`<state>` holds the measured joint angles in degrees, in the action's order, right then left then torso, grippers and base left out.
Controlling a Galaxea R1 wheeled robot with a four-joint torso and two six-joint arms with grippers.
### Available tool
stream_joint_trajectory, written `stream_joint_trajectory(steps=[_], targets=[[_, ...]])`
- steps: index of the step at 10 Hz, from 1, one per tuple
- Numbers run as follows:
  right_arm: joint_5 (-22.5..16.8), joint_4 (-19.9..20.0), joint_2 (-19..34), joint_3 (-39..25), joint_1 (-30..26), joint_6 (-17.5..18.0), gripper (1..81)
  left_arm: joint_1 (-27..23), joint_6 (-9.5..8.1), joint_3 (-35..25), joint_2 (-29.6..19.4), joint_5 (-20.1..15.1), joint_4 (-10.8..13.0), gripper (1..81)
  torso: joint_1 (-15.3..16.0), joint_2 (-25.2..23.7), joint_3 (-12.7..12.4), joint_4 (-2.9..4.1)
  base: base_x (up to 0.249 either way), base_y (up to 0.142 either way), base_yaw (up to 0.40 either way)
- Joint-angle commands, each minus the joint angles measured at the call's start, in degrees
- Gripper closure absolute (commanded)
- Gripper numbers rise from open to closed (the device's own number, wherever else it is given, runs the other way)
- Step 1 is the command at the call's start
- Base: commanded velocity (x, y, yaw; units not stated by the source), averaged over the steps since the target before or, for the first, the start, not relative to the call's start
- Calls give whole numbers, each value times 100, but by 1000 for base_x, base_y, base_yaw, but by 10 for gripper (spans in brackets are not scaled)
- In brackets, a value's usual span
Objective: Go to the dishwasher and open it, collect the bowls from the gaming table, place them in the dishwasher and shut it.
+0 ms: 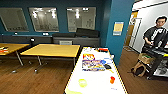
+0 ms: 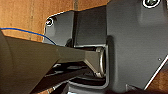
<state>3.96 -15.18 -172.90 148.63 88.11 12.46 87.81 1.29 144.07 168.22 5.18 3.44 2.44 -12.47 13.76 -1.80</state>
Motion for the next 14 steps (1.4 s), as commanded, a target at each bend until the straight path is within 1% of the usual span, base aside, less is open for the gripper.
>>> stream_joint_trajectory(steps=[1, 7, 11, 13, 14], targets=[[-273, -64, -20, -63, -210, -24, 10, -198, 11, -54, -25, -290, 52, 10, 0, -2, 0, 0, 0, 111, 0], [-264, -64, -19, -63, -210, -24, 10, -198, 11, -54, -16, -290, 52, 10, -2, -2, 0, 0, 0, 85, 0], [-238, -21, 7, -89, -202, -15, 10, -181, 11, -54, -25, -281, 52, 10, -2, -2, 0, 0, 0, 0, 0], [121, 24, 103, -194, -131, 2, 10, -180, 11, -71, -33, -281, 60, 10, -2, -2, 0, 0, 0, 0, 0], [227, 24, 243, -351, -131, 46, 10, -180, 11, -80, -42, -272, 52, 10, -2, -2, 0, 0, 0, 0, 0]])
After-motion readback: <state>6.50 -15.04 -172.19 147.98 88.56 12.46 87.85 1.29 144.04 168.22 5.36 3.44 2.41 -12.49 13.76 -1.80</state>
